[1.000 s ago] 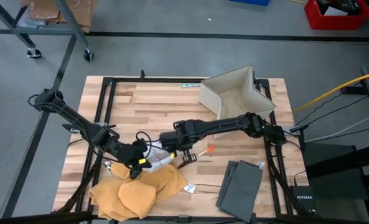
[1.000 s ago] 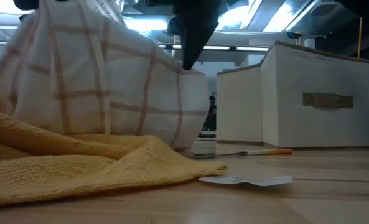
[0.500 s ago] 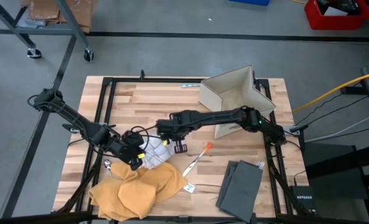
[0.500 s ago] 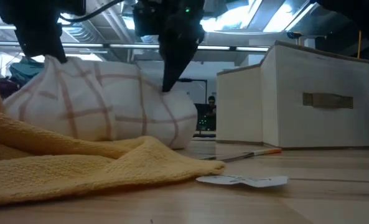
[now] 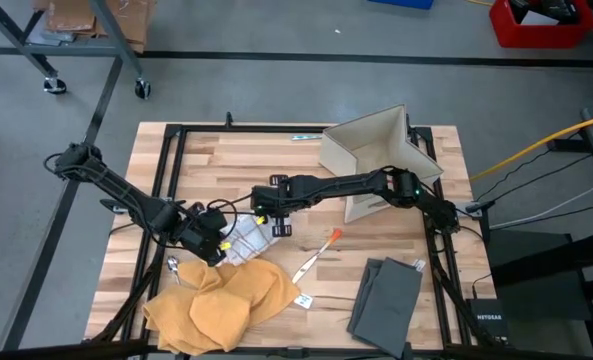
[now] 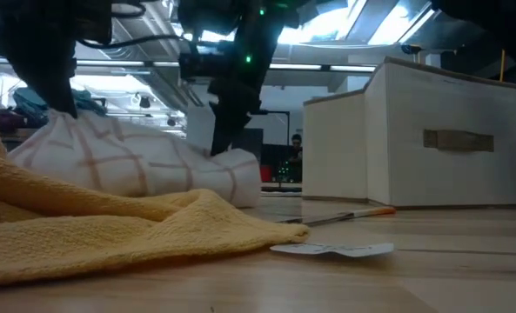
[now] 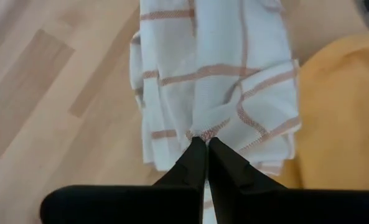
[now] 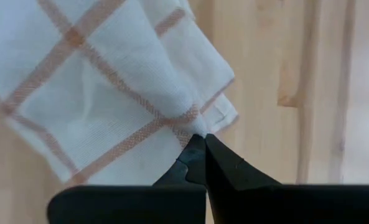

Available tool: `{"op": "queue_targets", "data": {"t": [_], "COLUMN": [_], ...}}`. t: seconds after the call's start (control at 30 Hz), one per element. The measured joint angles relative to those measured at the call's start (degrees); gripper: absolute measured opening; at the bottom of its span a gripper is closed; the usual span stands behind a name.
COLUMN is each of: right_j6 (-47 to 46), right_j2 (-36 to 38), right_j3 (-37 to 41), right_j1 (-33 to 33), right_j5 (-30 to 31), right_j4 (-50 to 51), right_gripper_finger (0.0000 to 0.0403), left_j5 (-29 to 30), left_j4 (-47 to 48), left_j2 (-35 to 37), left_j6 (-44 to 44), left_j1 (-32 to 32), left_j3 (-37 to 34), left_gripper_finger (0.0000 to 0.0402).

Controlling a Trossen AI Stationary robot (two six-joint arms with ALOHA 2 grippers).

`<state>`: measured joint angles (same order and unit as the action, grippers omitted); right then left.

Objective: Fold towel
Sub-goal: Fold the white kitchen towel

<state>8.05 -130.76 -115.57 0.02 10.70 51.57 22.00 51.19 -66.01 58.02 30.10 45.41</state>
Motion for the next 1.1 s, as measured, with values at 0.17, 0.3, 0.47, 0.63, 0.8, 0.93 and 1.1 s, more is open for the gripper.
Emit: {"op": "queue_targets", "data": {"t": [0.17,0.3,0.47,0.63,0.8,0.93,1.1], "right_j6": [0.2,0.3,0.4,0.3,0.3,0.2,0.2], "right_j2": [-0.5,-2.0,-2.7,-2.9,-3.0,-3.0,-3.0], "right_j3": [2.5,2.7,2.7,2.7,2.7,2.7,0.0], "right_j1": [-0.4,-0.5,-0.5,-0.5,-0.5,-0.5,-0.5], "right_j5": [1.8,1.8,2.5,6.2,9.7,14.3,18.0], "right_j4": [-2.8,-2.4,-2.2,-1.9,-1.9,-1.9,1.5], "right_gripper_finger": [0.001,0.0055,0.0136,0.02,0.0224,0.0221,0.0208], "left_j5": [0.3,-0.2,-0.5,0.0,0.5,0.6,0.8], "left_j4": [2.7,3.2,3.8,4.1,3.9,4.0,3.8], "left_j2": [-4.6,-9.1,-14.3,-19.1,-22.5,-23.3,-22.1], "left_j6": [1.3,1.0,0.3,1.1,2.0,3.5,6.8], "left_j1": [-1.6,-2.5,-2.7,-2.7,-2.7,-2.7,-2.8], "left_j3": [0.0,-0.2,-0.2,-0.2,0.0,0.1,0.0], "left_gripper_finger": [0.0001,0.0022,0.0081,0.0142,0.017,0.0168,0.0151]}}
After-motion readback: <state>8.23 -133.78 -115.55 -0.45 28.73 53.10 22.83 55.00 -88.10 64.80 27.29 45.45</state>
